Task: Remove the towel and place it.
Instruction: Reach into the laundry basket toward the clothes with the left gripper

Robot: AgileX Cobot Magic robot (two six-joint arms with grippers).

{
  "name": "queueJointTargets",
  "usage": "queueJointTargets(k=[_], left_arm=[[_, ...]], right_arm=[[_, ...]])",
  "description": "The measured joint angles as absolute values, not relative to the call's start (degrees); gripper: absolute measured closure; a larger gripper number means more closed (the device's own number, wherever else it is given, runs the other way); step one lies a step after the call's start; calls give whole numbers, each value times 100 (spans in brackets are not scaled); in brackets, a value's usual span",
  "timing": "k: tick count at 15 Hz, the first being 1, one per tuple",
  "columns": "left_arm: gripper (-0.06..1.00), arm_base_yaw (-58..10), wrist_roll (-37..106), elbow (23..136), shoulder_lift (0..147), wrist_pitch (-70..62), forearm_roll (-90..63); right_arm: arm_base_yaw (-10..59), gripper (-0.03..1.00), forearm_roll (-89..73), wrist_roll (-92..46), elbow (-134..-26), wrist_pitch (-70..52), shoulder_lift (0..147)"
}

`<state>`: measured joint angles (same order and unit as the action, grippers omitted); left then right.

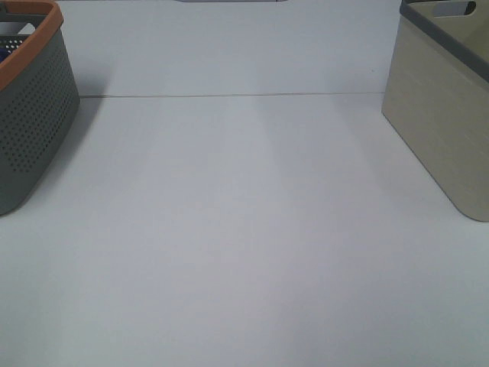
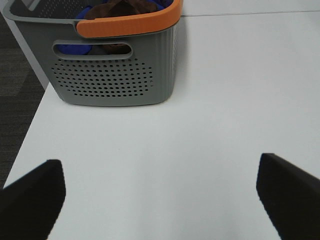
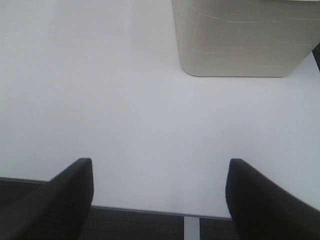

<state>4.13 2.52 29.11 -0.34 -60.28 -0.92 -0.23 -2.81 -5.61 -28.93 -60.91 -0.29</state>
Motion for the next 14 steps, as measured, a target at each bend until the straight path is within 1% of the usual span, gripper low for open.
queueJointTargets(k=[14], left_arm=[[-5, 413, 252, 2911, -34, -6028, -92]], right_arm=[[-23, 32, -281, -561, -2893, -6091, -29]])
